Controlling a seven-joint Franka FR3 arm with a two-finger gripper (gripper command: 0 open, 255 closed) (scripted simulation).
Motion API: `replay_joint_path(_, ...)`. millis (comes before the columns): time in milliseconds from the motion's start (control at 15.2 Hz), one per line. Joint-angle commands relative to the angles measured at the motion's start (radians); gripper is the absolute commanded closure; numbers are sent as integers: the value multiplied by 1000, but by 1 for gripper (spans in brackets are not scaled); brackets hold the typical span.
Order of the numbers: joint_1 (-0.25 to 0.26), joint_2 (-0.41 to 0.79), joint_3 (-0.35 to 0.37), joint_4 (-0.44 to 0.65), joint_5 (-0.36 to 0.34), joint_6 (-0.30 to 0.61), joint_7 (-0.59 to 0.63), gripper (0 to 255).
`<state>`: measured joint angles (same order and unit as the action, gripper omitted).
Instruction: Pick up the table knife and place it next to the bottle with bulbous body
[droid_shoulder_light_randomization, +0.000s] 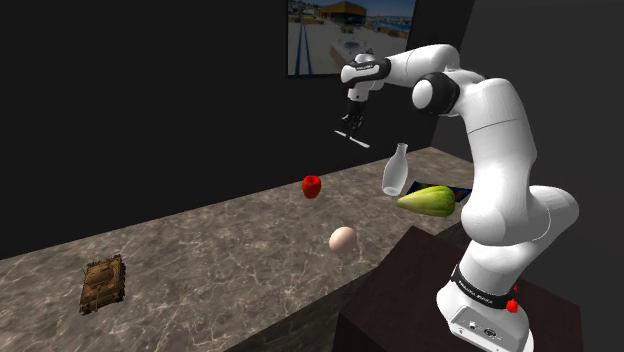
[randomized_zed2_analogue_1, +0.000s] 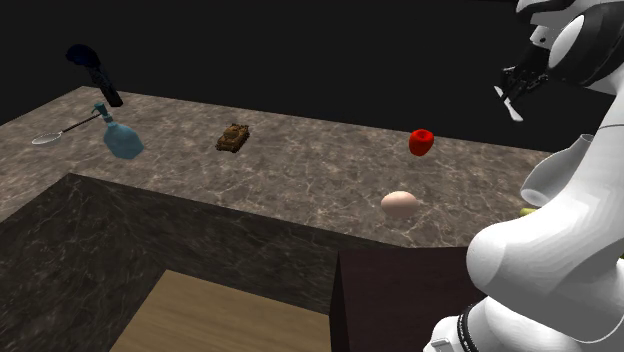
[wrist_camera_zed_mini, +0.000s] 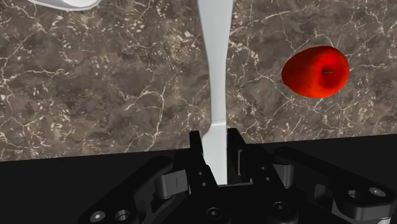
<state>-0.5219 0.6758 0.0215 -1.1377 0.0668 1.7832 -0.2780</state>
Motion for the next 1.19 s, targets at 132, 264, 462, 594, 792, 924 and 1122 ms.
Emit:
replay_joint_path(132, 0, 11, 0, -36, 1, 47, -3, 255)
replay_joint_path(264, 0, 15, 0, -55, 1, 71, -5, 255)
replay_joint_path(462, 0, 24, 0, -81, 2, 105, -7, 255)
replay_joint_path(594, 1, 31, 0, -97, 2, 128, -9, 255)
replay_joint_path(792, 1, 42, 0, -118, 2, 161, -11, 255)
replay_joint_path(924, 1, 52, 0, -129, 3, 181, -12, 255)
replay_joint_path(1122, 1, 67, 0, -145, 3, 212, -15, 255)
